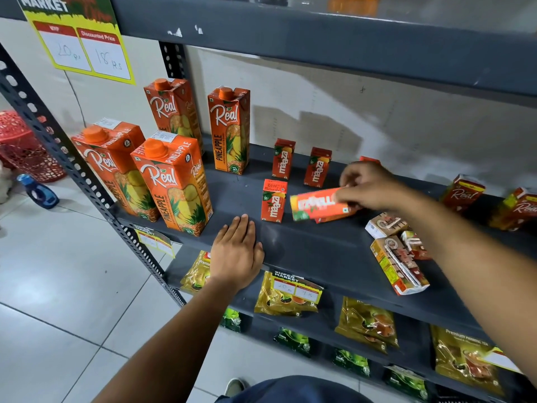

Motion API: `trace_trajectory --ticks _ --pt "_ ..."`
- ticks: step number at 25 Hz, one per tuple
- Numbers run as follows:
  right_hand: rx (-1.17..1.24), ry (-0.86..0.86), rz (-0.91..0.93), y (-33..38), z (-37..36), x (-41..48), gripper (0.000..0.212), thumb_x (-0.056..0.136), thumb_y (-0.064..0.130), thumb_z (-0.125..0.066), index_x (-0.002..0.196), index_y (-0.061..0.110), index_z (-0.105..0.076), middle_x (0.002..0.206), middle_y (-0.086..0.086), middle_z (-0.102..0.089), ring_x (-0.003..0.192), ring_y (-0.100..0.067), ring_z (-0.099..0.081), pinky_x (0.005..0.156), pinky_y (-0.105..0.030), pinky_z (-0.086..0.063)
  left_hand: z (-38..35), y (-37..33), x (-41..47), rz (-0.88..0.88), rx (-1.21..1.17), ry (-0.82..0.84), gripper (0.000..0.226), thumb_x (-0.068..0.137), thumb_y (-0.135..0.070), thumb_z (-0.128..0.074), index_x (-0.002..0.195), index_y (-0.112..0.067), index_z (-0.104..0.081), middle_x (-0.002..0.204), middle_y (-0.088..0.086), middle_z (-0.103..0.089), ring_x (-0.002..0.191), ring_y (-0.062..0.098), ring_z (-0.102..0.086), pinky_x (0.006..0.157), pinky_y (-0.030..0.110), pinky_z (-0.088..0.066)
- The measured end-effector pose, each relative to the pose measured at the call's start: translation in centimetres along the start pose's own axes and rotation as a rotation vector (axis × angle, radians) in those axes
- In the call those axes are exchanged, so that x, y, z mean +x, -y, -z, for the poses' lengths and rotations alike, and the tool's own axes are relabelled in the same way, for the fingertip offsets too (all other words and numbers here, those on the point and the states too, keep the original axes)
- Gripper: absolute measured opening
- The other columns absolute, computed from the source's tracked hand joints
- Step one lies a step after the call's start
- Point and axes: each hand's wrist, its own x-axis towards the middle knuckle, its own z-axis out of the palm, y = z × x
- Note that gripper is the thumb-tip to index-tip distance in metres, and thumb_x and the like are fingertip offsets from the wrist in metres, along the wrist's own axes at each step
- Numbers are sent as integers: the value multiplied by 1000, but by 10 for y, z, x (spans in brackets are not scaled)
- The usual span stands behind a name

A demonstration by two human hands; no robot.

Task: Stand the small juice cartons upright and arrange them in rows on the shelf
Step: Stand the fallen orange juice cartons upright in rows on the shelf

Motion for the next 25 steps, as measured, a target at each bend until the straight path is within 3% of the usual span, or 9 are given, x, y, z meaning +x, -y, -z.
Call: trace_trajectory --ticks 2,5,8,10,14,20,25 --pt "501 18 -199 -19 -4 -12 18 82 0 -66 90 14 -57 82 -11 -68 58 -15 -67 46 -20 -52 0 0 0 2 -3 -3 58 89 -34 -33 128 2 -56 138 22 -52 129 36 -48 107 49 -36" --pt "739 104 -284 -43 -31 -26 26 85 -6 -60 104 11 -58 94 -13 -73 80 -25 -73 63 -27 -59 0 0 0 -1 -6 2 59 89 -35 -32 128 2 -55 139 22 -51 130 37 -47 107 50 -35" --pt "521 -16 -145 -52 -61 -26 31 76 2 -75 97 21 -63 98 4 -72 92 -10 -69 82 -28 -53 0 0 0 4 -8 6 59 89 -35 -32 128 2 -55 139 22 -51 130 37 -47 107 49 -35" --pt "345 -115 -94 -56 -80 -25 30 71 13 -83 91 25 -64 94 14 -70 84 0 -66 77 -24 -48 0 0 0 7 -3 15 60 89 -36 -31 130 2 -54 140 22 -50 131 36 -46 108 49 -34" --pt "-28 -219 -16 -68 -105 -19 31 74 28 -81 98 26 -61 104 2 -72 92 -15 -65 74 -24 -40 1 1 -1 9 3 28 61 90 -37 -30 132 0 -52 141 21 -49 132 35 -44 110 48 -32" --pt "-220 -195 15 -66 -110 -11 40 78 32 -77 110 14 -62 113 -6 -69 103 -27 -65 81 -36 -51 1 1 0 8 4 33 61 90 -38 -30 132 1 -51 143 21 -47 133 35 -42 110 47 -30" --pt "-392 -247 94 -64 -70 -10 45 68 17 -76 104 22 -50 114 -5 -57 101 -25 -58 75 -38 -50 2 0 -1 3 7 33 60 90 -36 -31 133 1 -51 143 21 -46 134 35 -42 110 48 -31"
